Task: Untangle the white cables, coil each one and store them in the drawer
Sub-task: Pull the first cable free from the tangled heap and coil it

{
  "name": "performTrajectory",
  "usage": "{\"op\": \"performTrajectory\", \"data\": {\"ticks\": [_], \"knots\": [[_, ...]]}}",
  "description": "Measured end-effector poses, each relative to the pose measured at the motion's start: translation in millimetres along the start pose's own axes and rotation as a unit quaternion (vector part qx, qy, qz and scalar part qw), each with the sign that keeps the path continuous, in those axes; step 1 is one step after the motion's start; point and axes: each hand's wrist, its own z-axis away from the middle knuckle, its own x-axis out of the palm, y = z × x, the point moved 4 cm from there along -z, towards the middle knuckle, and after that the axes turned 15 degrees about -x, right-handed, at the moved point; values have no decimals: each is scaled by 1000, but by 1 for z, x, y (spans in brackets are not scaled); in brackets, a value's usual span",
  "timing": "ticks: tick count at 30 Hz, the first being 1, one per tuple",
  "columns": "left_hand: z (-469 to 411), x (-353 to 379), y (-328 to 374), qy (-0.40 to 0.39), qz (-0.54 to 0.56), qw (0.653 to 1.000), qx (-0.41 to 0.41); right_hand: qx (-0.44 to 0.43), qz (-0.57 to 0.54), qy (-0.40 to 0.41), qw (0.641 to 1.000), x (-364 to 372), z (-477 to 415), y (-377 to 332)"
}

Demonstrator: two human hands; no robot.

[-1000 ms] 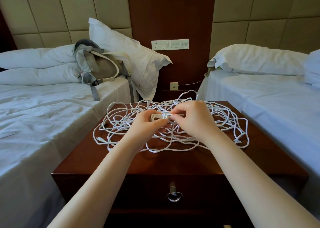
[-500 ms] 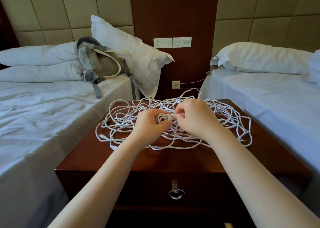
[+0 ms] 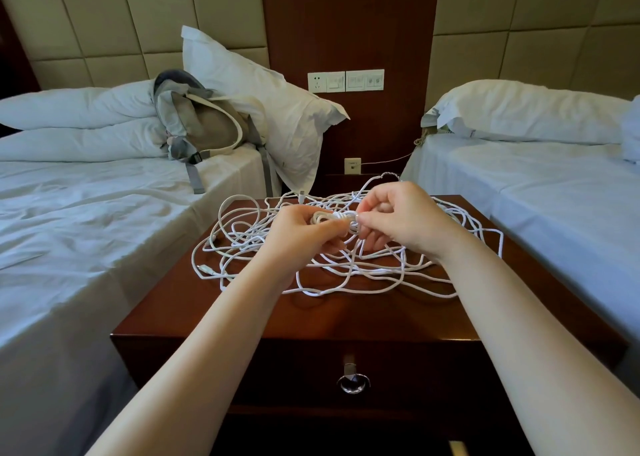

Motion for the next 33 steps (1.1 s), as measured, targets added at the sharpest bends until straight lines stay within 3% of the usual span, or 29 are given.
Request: {"op": "performTrajectory", "data": {"ticks": [6, 9, 20, 26, 33], "knots": [[-1, -2, -3, -53, 32, 996, -69, -66, 140, 13, 988, 4, -2, -3], [1, -2, -2, -54, 25, 996, -72, -88, 152, 31, 984, 1, -3, -3], [11, -2, 12, -82, 217, 968, -94, -127, -26, 119, 984, -2, -2, -2], [11, 1, 13, -69, 221, 968, -101, -178, 19, 155, 972, 4, -1, -8], [10, -2, 12, -68, 212, 972, -76, -71, -135, 120, 981, 7, -1, 8]]}}
